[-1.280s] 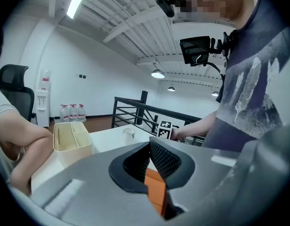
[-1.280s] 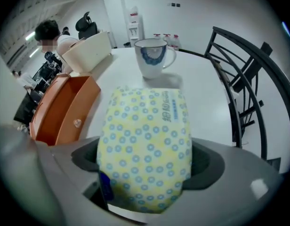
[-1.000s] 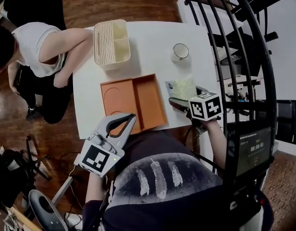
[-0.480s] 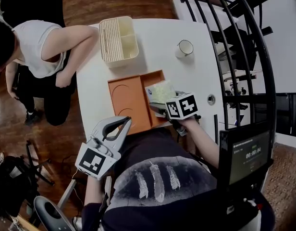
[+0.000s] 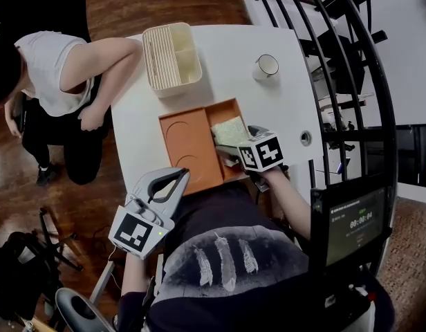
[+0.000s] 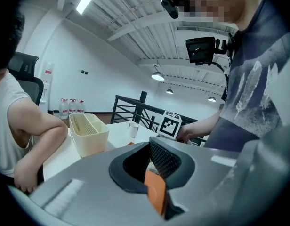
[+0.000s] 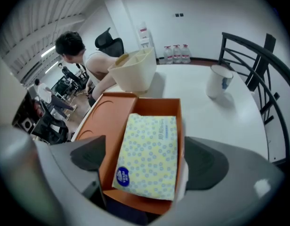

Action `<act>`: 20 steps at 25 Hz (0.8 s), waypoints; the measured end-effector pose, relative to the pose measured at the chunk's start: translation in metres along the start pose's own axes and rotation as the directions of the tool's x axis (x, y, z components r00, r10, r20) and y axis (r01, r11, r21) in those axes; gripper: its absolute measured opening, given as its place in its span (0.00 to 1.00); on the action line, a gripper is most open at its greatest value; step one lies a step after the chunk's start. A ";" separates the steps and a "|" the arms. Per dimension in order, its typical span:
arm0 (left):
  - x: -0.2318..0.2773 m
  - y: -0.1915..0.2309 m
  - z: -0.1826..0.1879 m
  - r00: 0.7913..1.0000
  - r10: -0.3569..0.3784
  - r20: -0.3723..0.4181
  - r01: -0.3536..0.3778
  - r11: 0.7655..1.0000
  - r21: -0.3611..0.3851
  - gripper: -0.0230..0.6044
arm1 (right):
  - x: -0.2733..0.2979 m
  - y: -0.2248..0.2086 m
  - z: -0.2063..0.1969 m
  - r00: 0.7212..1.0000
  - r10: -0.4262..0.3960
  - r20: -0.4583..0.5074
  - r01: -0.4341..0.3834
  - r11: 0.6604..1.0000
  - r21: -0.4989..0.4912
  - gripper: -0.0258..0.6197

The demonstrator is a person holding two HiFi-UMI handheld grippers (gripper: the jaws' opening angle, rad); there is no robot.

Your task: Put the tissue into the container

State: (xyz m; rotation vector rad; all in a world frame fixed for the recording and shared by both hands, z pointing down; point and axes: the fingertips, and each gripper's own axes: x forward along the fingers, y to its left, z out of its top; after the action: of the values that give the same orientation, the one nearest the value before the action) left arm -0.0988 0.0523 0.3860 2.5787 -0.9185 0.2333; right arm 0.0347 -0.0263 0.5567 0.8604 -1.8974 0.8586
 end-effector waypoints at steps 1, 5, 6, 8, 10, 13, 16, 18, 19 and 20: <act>-0.001 0.001 0.001 1.000 0.004 0.003 -0.004 1.000 -0.001 0.06 | -0.009 0.000 0.004 1.000 -0.001 0.026 0.001 1.000 -0.017 0.84; -0.003 0.002 0.002 1.000 0.019 -0.001 -0.019 1.000 -0.003 0.06 | -0.063 0.012 0.040 0.977 0.082 0.198 -0.061 0.992 -0.113 0.84; -0.002 0.003 0.002 1.000 0.020 -0.005 -0.020 1.000 0.003 0.06 | -0.080 0.021 0.053 0.958 0.135 0.254 -0.100 0.984 -0.146 0.84; 0.003 0.001 0.006 1.000 0.017 -0.009 -0.016 1.000 0.020 0.06 | -0.113 0.042 0.078 0.894 0.271 0.355 -0.200 0.954 -0.225 0.84; 0.011 -0.005 0.012 1.000 0.010 -0.013 -0.009 0.999 0.037 0.06 | -0.142 0.062 0.094 0.813 0.410 0.413 -0.292 0.901 -0.320 0.83; 0.026 -0.018 0.023 1.000 0.004 -0.019 -0.003 0.998 0.070 0.06 | -0.170 0.076 0.098 0.724 0.538 0.431 -0.366 0.830 -0.421 0.69; 0.040 -0.035 0.038 1.000 0.016 -0.016 -0.014 0.995 0.100 0.06 | -0.188 0.077 0.088 0.661 0.628 0.411 -0.430 0.766 -0.478 0.47; 0.049 -0.045 0.047 0.999 0.037 -0.008 -0.036 0.992 0.120 0.06 | -0.202 0.075 0.082 0.605 0.691 0.397 -0.469 0.711 -0.523 0.30; 0.054 -0.050 0.051 0.999 0.048 -0.002 -0.047 0.990 0.131 0.06 | -0.210 0.073 0.080 0.574 0.720 0.390 -0.489 0.684 -0.541 0.23; 0.059 -0.055 0.054 0.998 0.056 0.003 -0.056 0.989 0.140 0.06 | -0.218 0.070 0.077 0.547 0.744 0.384 -0.509 0.659 -0.553 0.17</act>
State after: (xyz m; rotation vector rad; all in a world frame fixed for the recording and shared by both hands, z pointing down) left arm -0.0166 0.0348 0.3366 2.6822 -1.0091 0.3261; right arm 0.0306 -0.0033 0.3165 0.1217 -2.9235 0.6007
